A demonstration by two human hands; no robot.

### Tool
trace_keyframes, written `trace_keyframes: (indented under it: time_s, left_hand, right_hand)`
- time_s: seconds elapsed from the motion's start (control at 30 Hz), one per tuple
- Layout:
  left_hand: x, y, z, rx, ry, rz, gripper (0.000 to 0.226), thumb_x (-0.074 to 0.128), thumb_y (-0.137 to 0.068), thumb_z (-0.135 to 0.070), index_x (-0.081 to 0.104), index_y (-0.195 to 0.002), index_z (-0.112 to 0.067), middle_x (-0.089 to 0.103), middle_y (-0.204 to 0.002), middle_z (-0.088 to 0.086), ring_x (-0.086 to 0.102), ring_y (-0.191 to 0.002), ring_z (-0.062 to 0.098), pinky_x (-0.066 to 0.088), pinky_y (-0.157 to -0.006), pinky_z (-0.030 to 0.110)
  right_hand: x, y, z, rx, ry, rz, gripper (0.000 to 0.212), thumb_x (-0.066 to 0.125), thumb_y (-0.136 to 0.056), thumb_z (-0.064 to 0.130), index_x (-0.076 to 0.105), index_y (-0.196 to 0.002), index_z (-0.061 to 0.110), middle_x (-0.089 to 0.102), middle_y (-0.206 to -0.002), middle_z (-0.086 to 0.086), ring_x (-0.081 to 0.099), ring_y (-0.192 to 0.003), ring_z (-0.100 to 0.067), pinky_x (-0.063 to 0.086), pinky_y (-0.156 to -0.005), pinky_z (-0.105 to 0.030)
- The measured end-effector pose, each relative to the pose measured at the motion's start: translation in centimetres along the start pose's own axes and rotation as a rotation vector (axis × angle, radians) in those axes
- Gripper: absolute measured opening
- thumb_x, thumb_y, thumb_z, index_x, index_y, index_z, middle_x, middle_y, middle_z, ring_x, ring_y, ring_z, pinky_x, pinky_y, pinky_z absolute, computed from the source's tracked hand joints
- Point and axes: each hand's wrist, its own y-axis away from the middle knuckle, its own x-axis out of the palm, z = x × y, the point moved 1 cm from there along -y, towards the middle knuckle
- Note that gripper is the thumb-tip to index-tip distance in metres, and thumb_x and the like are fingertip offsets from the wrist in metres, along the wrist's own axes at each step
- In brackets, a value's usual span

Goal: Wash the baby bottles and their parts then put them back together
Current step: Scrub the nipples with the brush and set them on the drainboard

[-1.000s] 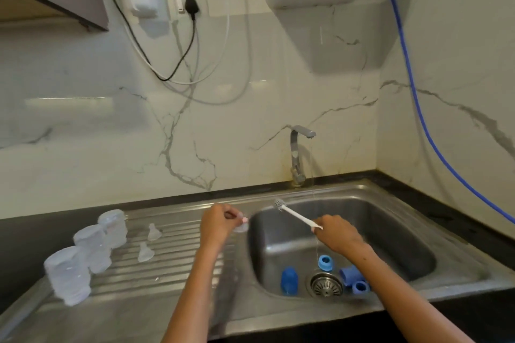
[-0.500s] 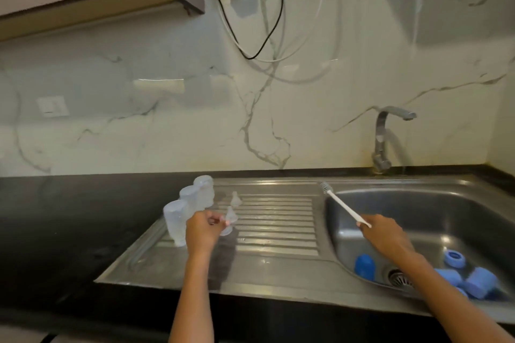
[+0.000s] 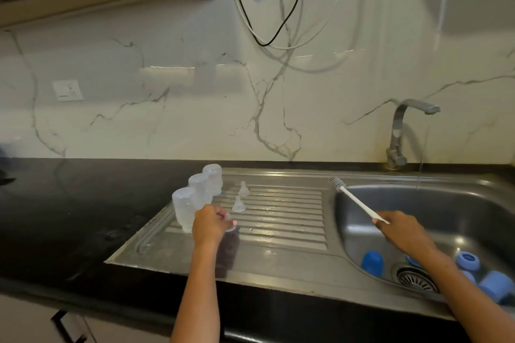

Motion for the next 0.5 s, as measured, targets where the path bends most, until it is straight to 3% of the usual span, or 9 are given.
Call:
trace_keyframes:
  time_s: [0.13, 0.27, 0.43, 0.5]
  left_hand:
    - [-0.1, 0.0, 0.2, -0.013, 0.021, 0.016, 0.024, 0.084, -0.069, -0.012, 0.064, -0.083, -0.008, 0.068, -0.086, 0.008, 0.065, -0.084, 0.023, 0.053, -0.083, 0.037]
    - [0.0, 0.0, 0.4, -0.023, 0.016, 0.004, 0.033, 0.084, -0.069, -0.012, 0.067, -0.096, -0.002, 0.069, -0.094, 0.012, 0.065, -0.091, 0.027, 0.052, -0.086, 0.038]
    - [0.3, 0.7, -1.2, 0.081, 0.077, -0.167, 0.027, 0.079, -0.077, -0.017, 0.069, -0.097, -0.002, 0.069, -0.093, 0.008, 0.065, -0.085, 0.023, 0.046, -0.071, 0.028]
    - [1.0, 1.1, -2.4, 0.169, 0.073, -0.161, 0.020, 0.075, -0.081, -0.017, 0.070, -0.095, -0.005, 0.070, -0.090, 0.005, 0.064, -0.078, 0.016, 0.044, -0.067, 0.023]
  right_hand:
    - [-0.2, -0.1, 0.1, 0.001, -0.006, 0.012, 0.022, 0.051, -0.098, 0.029, 0.067, -0.104, 0.016, 0.061, -0.068, -0.002, 0.057, -0.062, -0.018, 0.043, -0.055, -0.027]
    - [-0.4, 0.2, -0.1, 0.008, 0.008, 0.025, 0.023, 0.050, -0.097, 0.028, 0.067, -0.100, 0.014, 0.059, -0.066, -0.002, 0.054, -0.059, -0.016, 0.041, -0.054, -0.026]
    - [-1.1, 0.1, -0.6, 0.029, 0.001, 0.037, 0.022, 0.051, -0.097, 0.028, 0.067, -0.100, 0.015, 0.059, -0.068, -0.003, 0.053, -0.062, -0.018, 0.044, -0.060, -0.030]
    - [-1.7, 0.2, -0.9, 0.045, -0.008, 0.046, 0.022, 0.051, -0.097, 0.028, 0.067, -0.100, 0.013, 0.057, -0.067, -0.003, 0.051, -0.059, -0.016, 0.042, -0.058, -0.029]
